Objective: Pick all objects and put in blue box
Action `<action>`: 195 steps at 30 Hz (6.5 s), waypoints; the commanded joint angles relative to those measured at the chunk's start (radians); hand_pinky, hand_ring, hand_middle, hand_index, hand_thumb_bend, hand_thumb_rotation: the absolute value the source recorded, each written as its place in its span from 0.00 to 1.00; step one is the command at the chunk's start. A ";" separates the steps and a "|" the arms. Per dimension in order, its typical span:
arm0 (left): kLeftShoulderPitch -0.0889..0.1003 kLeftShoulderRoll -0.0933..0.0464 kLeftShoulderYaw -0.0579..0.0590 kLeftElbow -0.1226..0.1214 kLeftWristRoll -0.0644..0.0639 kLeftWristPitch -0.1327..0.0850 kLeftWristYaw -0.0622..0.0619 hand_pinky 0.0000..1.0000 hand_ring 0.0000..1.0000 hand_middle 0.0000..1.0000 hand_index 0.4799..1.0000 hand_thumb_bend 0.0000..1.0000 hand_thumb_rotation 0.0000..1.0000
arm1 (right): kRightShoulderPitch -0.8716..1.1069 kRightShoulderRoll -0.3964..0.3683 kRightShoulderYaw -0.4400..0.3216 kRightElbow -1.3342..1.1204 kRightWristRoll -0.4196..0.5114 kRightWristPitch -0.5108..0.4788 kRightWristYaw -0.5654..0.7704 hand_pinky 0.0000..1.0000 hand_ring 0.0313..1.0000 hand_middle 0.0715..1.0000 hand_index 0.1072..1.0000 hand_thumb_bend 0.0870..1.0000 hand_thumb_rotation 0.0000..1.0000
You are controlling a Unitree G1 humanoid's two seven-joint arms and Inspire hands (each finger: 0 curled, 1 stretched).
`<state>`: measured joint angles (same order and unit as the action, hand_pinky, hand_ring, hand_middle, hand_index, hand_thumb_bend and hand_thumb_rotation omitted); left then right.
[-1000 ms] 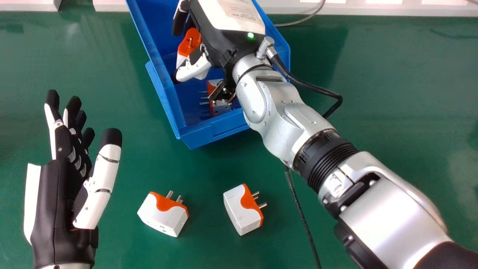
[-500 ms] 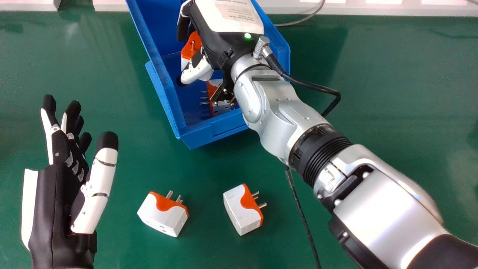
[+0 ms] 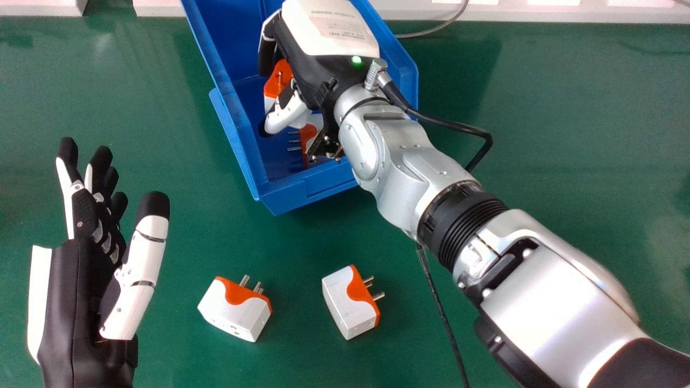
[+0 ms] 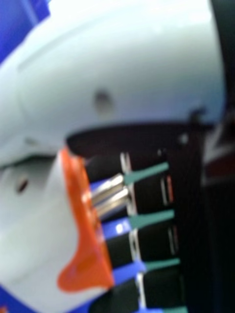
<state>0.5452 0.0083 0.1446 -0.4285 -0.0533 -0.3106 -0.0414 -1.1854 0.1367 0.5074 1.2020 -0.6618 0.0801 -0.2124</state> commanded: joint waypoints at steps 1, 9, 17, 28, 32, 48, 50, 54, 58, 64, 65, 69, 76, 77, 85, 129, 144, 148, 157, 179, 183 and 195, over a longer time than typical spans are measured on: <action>0.006 0.001 0.003 -0.030 -0.009 -0.009 0.000 1.00 1.00 1.00 0.98 0.43 0.63 | -0.025 0.000 0.003 -0.021 0.001 0.012 0.011 0.29 0.42 0.48 0.48 0.44 0.00; -0.007 0.005 0.009 -0.018 -0.020 -0.010 -0.003 1.00 1.00 1.00 0.98 0.43 0.63 | -0.035 -0.010 0.080 -0.034 -0.062 0.079 0.064 0.72 0.86 0.91 0.89 0.52 0.15; -0.018 0.004 0.013 -0.016 -0.005 -0.006 0.005 1.00 1.00 0.99 0.98 0.43 0.64 | -0.036 -0.012 0.090 -0.041 -0.066 0.097 0.061 0.85 0.96 0.99 0.95 0.50 0.16; -0.030 0.000 0.011 -0.004 -0.004 -0.016 0.006 1.00 1.00 1.00 0.98 0.44 0.63 | -0.018 -0.026 0.077 -0.070 -0.055 0.102 0.018 0.83 0.94 0.97 0.94 0.46 0.16; -0.032 0.000 0.010 0.001 -0.004 -0.023 0.004 1.00 1.00 1.00 0.97 0.45 0.63 | 0.001 -0.035 0.069 -0.110 -0.053 0.106 -0.007 0.81 0.94 0.97 0.94 0.44 0.13; -0.040 -0.006 0.001 0.001 -0.006 -0.010 0.008 1.00 1.00 1.00 0.99 0.42 0.62 | 0.447 -0.257 0.029 -0.926 -0.123 0.139 0.002 0.76 0.88 0.92 0.88 0.35 0.09; -0.039 -0.007 0.000 0.004 -0.004 -0.015 0.010 1.00 1.00 1.00 0.99 0.42 0.62 | 0.554 -0.296 0.016 -1.056 -0.124 0.125 0.008 0.73 0.87 0.91 0.86 0.36 0.11; -0.031 -0.018 -0.007 0.002 0.007 -0.021 0.019 1.00 1.00 1.00 0.99 0.42 0.62 | 0.769 -0.357 -0.035 -1.238 -0.065 0.039 -0.004 0.69 0.84 0.88 0.84 0.36 0.20; -0.031 -0.027 -0.012 0.001 0.004 -0.016 0.025 1.00 1.00 1.00 0.98 0.43 0.62 | 0.950 -0.426 -0.084 -1.343 -0.030 -0.069 -0.005 0.70 0.81 0.85 0.81 0.37 0.27; -0.037 -0.022 -0.009 0.008 -0.006 -0.016 0.019 1.00 1.00 1.00 1.00 0.42 0.62 | 1.149 -0.482 -0.139 -1.495 -0.016 -0.149 0.029 0.66 0.80 0.83 0.79 0.40 0.22; -0.038 -0.022 -0.008 0.010 -0.007 -0.016 0.019 1.00 1.00 1.00 1.00 0.42 0.62 | 1.175 -0.490 -0.145 -1.512 -0.013 -0.161 0.035 0.66 0.80 0.83 0.79 0.40 0.21; -0.043 -0.025 -0.007 0.013 0.004 -0.020 0.027 1.00 1.00 1.00 0.98 0.41 0.61 | 1.255 -0.513 -0.165 -1.541 -0.010 -0.226 0.045 0.65 0.77 0.80 0.76 0.39 0.22; -0.049 -0.023 -0.003 0.019 0.004 -0.017 0.030 1.00 1.00 1.00 0.97 0.44 0.62 | 1.382 -0.571 -0.185 -1.522 0.008 -0.365 0.068 0.64 0.76 0.79 0.76 0.40 0.28; -0.050 -0.024 -0.002 0.019 0.001 -0.016 0.030 1.00 1.00 1.00 0.97 0.45 0.62 | 1.387 -0.575 -0.186 -1.514 0.003 -0.377 0.071 0.64 0.76 0.80 0.77 0.39 0.28; -0.060 -0.017 0.007 0.022 0.010 -0.014 0.028 1.00 1.00 1.00 0.97 0.46 0.62 | 1.319 -0.623 -0.173 -1.347 0.018 -0.550 0.122 0.66 0.78 0.82 0.76 0.44 0.44; -0.059 0.009 0.034 0.014 -0.032 -0.023 -0.006 1.00 1.00 1.00 0.97 0.42 0.62 | 0.879 -0.541 0.030 -0.751 -0.273 -0.587 0.038 0.68 0.82 0.85 0.79 0.49 0.43; -0.070 0.030 0.052 0.000 -0.027 -0.003 -0.006 1.00 1.00 0.99 0.97 0.42 0.64 | 0.794 -0.509 0.088 -0.544 -0.309 -0.612 -0.176 0.59 0.72 0.75 0.69 0.46 0.14; -0.067 0.028 0.054 -0.013 -0.030 0.008 -0.003 1.00 1.00 0.99 0.96 0.41 0.62 | 0.759 -0.489 0.092 -0.448 -0.279 -0.665 -0.222 0.48 0.54 0.63 0.62 0.50 0.01; -0.069 0.025 0.051 -0.029 -0.033 0.024 -0.004 1.00 1.00 0.99 0.95 0.41 0.61 | 0.729 -0.465 0.086 -0.371 -0.219 -0.669 -0.212 0.32 0.40 0.46 0.51 0.44 0.00; -0.074 0.022 0.047 -0.023 -0.011 0.022 0.002 1.00 1.00 0.99 0.96 0.41 0.62 | 0.916 -0.537 -0.033 -0.802 -0.073 -0.672 -0.072 0.31 0.40 0.47 0.51 0.44 0.00; -0.080 0.019 0.045 -0.013 -0.012 0.013 0.002 1.00 1.00 0.99 0.95 0.43 0.62 | 0.982 -0.554 -0.094 -0.984 -0.026 -0.663 -0.026 0.31 0.40 0.47 0.52 0.44 0.00; -0.097 0.016 0.035 0.019 0.004 -0.004 0.008 1.00 1.00 1.00 0.97 0.45 0.62 | 0.922 -0.474 -0.203 -1.188 -0.032 -0.634 -0.027 0.31 0.38 0.45 0.53 0.43 0.00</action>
<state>0.4516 0.0252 0.1804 -0.4018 -0.0575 -0.2936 -0.0390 -0.2143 -0.3593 0.3228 0.0500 -0.7079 -0.5510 -0.2144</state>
